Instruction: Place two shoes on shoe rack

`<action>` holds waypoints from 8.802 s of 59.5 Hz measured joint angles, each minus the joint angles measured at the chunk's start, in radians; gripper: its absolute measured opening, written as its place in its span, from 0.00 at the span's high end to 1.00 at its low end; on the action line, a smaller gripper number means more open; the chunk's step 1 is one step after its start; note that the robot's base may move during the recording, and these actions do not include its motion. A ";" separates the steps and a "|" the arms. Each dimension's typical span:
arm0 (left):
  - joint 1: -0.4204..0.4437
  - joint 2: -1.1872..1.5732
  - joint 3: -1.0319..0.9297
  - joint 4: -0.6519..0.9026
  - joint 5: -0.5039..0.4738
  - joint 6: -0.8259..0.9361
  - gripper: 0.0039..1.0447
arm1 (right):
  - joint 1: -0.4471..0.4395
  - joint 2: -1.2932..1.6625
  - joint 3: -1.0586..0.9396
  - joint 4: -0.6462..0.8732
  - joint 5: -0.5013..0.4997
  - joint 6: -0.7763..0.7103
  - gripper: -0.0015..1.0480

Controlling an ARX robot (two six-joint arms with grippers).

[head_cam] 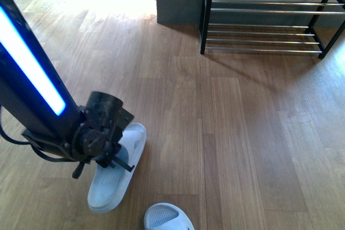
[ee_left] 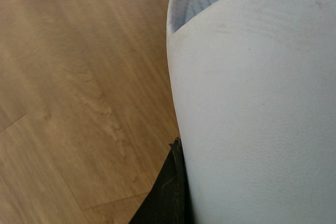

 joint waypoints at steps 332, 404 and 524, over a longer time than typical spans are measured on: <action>0.040 -1.742 -1.043 -0.045 -0.479 -0.266 0.98 | 0.089 0.808 0.337 0.253 -0.179 -0.392 0.98; 0.042 -1.742 -1.043 -0.045 -0.482 -0.266 0.98 | 0.092 0.811 0.329 0.249 -0.179 -0.392 0.98; 0.039 -1.740 -1.045 -0.046 -0.479 -0.266 0.98 | 0.091 0.812 0.328 0.249 -0.177 -0.392 0.98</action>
